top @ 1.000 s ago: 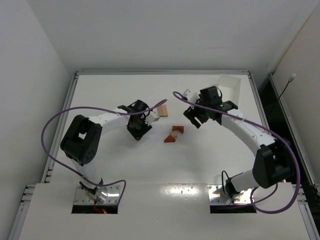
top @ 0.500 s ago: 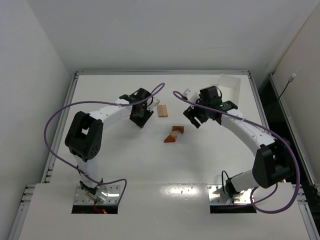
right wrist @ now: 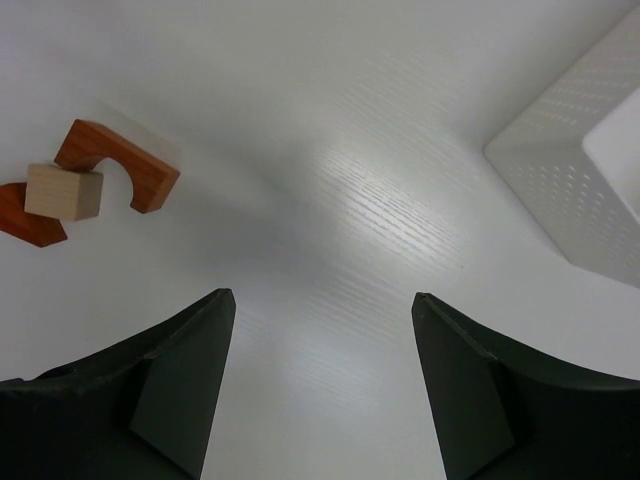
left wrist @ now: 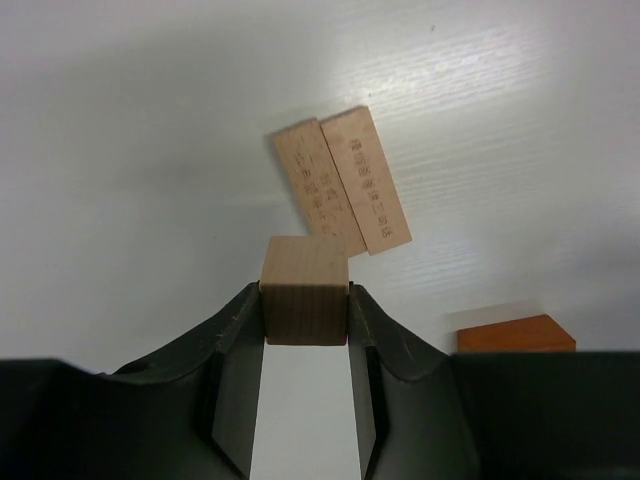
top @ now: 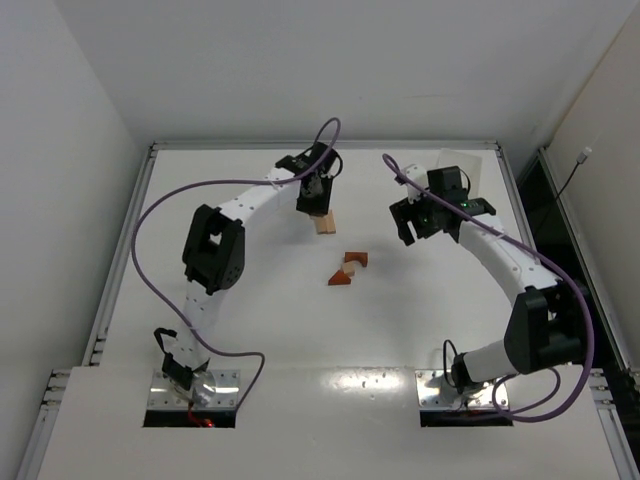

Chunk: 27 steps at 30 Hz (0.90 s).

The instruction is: Build the wood block tower

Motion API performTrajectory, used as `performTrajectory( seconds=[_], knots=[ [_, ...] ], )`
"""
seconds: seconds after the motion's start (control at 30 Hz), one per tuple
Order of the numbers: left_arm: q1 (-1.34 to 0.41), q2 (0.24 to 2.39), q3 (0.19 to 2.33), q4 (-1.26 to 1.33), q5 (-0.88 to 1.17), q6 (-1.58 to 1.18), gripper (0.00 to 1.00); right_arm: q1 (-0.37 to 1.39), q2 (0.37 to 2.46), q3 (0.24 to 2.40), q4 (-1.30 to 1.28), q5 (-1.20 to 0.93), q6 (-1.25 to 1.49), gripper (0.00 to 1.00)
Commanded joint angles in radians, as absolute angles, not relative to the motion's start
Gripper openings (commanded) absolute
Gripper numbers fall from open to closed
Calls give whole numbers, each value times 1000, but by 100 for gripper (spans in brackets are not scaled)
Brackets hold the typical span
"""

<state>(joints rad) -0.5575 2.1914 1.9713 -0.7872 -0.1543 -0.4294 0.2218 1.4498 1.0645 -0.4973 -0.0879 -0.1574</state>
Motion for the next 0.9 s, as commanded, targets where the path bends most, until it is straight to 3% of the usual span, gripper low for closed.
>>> performTrajectory(
  seconds=[0.0,0.37,0.87],
  knots=[
    [-578,2218,2016,-816,-140,-521,0,206,1420,1094,-466,-135,-86,69],
    [-560,2313,2161,-776,-74,-522,0,176,1420,1072,-457,-144,-77,69],
    [-511,2373,2189,-767,-55,-541,0,176,1442,1103,-448,-153,-67,69]
  ],
)
